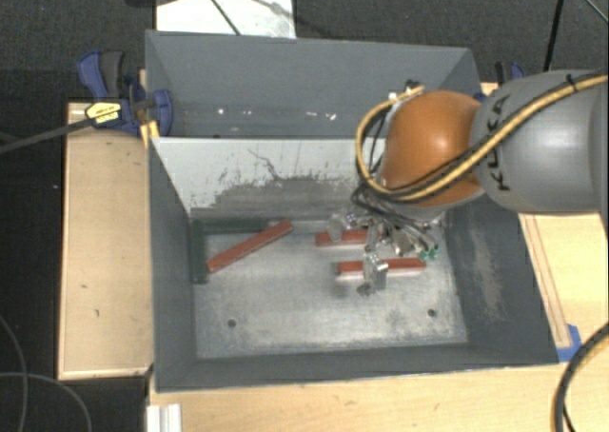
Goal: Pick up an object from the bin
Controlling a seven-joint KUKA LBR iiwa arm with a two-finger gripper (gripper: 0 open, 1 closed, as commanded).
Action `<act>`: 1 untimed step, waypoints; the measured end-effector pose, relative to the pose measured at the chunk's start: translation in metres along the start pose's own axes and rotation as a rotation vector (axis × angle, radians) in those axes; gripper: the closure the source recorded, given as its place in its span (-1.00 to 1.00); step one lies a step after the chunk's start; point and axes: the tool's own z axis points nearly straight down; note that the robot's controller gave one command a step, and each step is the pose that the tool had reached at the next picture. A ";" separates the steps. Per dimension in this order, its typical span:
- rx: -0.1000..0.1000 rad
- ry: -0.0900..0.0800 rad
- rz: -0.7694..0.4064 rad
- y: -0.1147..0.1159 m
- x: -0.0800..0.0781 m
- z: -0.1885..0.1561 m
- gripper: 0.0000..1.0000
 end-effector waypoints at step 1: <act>0.000 0.008 0.360 -0.037 0.024 0.037 1.00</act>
Offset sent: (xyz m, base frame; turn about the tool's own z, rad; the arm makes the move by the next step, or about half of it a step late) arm 0.0000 0.0000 0.0000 0.0000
